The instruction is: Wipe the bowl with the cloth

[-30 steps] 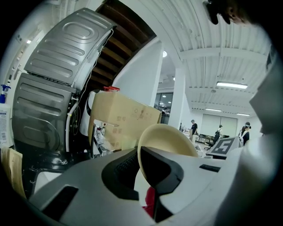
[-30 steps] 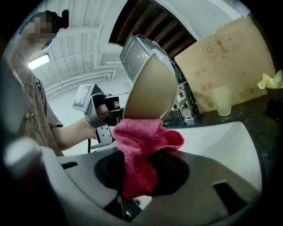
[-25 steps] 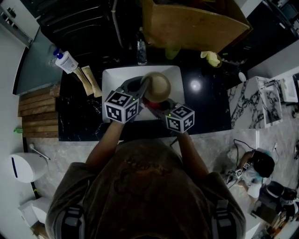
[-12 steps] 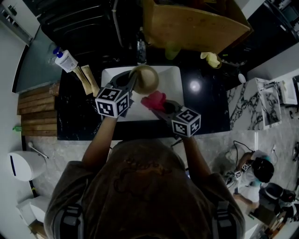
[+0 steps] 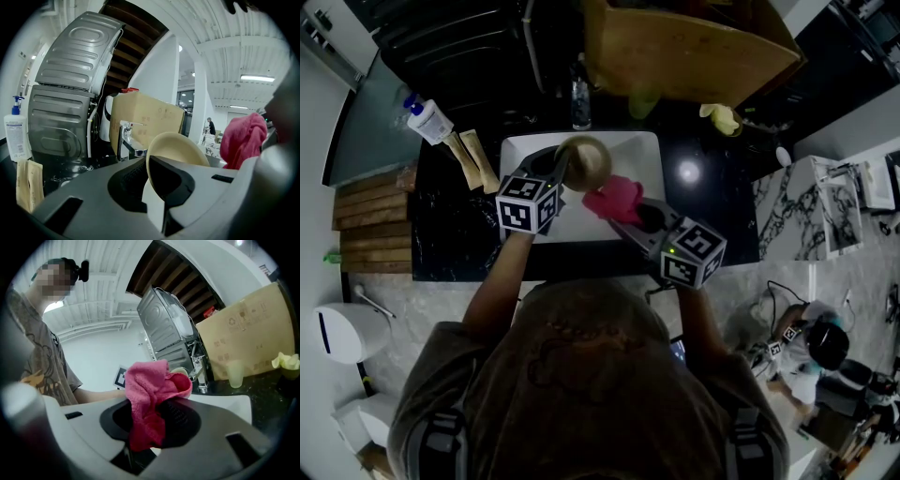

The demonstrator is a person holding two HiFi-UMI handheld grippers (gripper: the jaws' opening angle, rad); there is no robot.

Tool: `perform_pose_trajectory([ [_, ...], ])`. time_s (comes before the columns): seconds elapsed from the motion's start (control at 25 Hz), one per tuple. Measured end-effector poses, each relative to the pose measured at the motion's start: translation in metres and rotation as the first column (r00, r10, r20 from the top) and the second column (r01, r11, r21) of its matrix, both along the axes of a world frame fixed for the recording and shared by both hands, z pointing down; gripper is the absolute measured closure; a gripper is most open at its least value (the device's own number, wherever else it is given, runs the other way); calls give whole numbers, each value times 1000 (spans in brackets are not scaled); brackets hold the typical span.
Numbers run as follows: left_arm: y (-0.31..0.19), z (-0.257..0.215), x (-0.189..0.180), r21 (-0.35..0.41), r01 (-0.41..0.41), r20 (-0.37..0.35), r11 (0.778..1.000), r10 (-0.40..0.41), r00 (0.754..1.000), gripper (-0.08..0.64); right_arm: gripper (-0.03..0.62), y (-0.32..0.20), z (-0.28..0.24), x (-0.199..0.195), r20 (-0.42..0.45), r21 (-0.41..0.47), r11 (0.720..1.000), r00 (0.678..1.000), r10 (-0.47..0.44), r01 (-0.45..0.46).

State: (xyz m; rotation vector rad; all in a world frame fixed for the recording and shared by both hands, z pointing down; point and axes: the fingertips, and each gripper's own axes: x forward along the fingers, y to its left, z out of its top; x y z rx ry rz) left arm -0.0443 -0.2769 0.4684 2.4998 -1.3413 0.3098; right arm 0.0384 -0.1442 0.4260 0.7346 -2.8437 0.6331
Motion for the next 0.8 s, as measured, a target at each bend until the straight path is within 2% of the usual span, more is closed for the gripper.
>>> perform_pose_trajectory([
  [0.2, 4, 6, 13, -10, -13, 14, 1000, 13, 1000, 543, 474, -11, -7, -7, -18, 3, 1000, 1000, 26, -26],
  [0.32, 10, 6, 25, -5, -38, 23, 999, 38, 999, 543, 474, -21, 0, -11, -60, 5, 999, 997, 42, -42],
  [0.48, 18, 6, 41, 8, -75, 50, 997, 74, 996, 543, 472, -29, 6, -20, -126, 21, 1000, 992, 24, -22],
  [0.68, 26, 6, 50, -2, -89, 40, 996, 89, 995, 543, 472, -39, 13, -25, -156, -1, 1000, 988, 16, -16],
  [0.8, 26, 6, 49, 18, -88, 58, 996, 87, 995, 544, 473, -46, 18, -23, -179, -11, 1000, 984, 25, -28],
])
